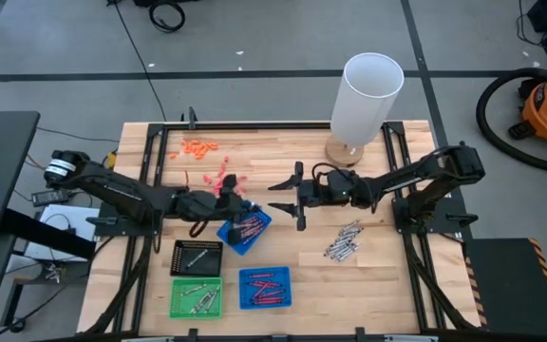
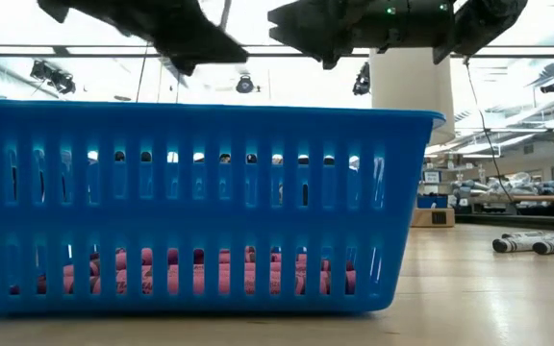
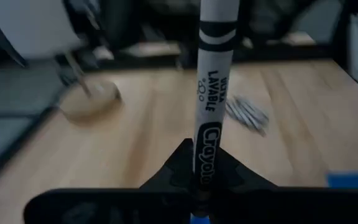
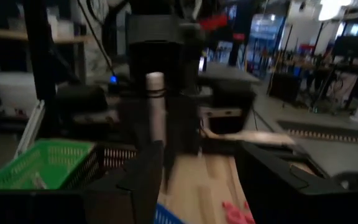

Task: Sort crayons
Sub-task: Put the white crayon into the green bin

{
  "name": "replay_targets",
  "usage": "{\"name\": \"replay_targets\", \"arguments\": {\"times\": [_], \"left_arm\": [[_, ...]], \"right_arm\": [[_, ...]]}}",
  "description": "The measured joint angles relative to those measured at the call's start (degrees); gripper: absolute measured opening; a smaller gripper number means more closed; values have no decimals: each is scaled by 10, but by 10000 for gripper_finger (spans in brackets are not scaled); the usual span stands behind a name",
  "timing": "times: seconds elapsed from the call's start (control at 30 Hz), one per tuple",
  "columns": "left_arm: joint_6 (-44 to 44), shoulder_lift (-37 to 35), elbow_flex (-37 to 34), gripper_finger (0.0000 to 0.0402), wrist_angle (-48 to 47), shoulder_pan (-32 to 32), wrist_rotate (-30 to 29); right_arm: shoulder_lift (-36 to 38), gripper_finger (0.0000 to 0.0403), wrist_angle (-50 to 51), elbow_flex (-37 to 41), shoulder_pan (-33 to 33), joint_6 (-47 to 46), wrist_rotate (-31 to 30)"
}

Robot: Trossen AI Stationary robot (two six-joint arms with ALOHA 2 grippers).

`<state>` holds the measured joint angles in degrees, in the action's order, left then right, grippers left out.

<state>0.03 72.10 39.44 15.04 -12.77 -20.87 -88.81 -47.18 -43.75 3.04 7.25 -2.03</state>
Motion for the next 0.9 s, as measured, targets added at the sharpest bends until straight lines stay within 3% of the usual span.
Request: {"name": "replay_targets", "arguments": {"times": [0.1, 0.4, 0.5, 0.77, 0.9], "left_arm": [[-49, -20, 0, 20, -83, -20, 36], [-297, -26, 0, 20, -292, -106, 241], [-365, -23, -1, 22, -331, -152, 252], [-542, -23, 0, 32, -325, -271, 261], [-588, -5, 0, 29, -326, -309, 257]], "right_arm": [[18, 207, 49, 0, -4, 0, -2], [37, 206, 110, 0, -6, -1, -42], [37, 206, 118, 0, -5, -1, -44], [37, 205, 122, 0, -5, -2, -60], [37, 206, 122, 0, -5, -2, -60]]}}
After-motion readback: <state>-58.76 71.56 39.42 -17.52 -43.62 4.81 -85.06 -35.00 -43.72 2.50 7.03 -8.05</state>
